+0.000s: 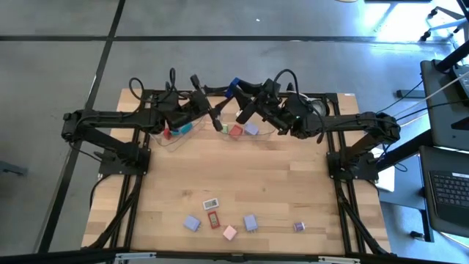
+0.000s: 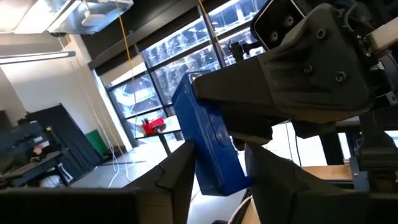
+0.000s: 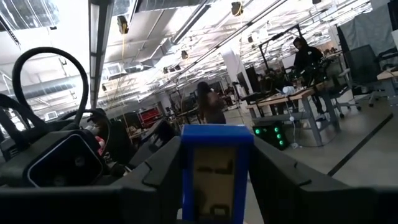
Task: Pick & Place Office items
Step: Put the dark blue digital timer into the left transparent bin
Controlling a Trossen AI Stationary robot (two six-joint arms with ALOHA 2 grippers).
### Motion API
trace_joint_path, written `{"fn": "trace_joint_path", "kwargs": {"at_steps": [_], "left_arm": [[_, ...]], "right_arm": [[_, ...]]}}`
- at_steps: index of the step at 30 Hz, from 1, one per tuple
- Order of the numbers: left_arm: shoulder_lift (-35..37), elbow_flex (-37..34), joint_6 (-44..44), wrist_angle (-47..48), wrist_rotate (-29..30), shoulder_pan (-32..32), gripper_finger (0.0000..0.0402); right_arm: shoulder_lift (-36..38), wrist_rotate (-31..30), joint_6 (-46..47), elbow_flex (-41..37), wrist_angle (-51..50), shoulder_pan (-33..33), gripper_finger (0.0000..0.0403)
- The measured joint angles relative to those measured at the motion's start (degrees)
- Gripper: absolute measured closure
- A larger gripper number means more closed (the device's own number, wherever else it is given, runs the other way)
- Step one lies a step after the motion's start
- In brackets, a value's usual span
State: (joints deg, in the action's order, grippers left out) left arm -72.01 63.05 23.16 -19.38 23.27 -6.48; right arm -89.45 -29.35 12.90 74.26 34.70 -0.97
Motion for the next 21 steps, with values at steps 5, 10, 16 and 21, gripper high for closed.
{"fn": "trace_joint_path", "kwargs": {"at_steps": [5,10,16,21], "left_arm": [[0.0,0.0,0.0,0.0,1.0,0.0,0.0286],[0.1,0.0,0.0,0.0,1.6,0.0,0.0295],[0.1,0.0,0.0,0.0,1.7,0.0,0.0297],[0.1,0.0,0.0,0.1,1.6,0.0,0.0298]], "right_arm": [[0.0,-0.2,-0.3,0.0,0.0,0.0,0.0246],[0.0,-0.2,-0.3,0.0,0.0,0.0,0.0246],[0.0,-0.2,-0.3,0.0,0.0,0.0,0.0246],[0.0,-0.7,-0.3,0.0,0.0,0.0,0.0238]]}}
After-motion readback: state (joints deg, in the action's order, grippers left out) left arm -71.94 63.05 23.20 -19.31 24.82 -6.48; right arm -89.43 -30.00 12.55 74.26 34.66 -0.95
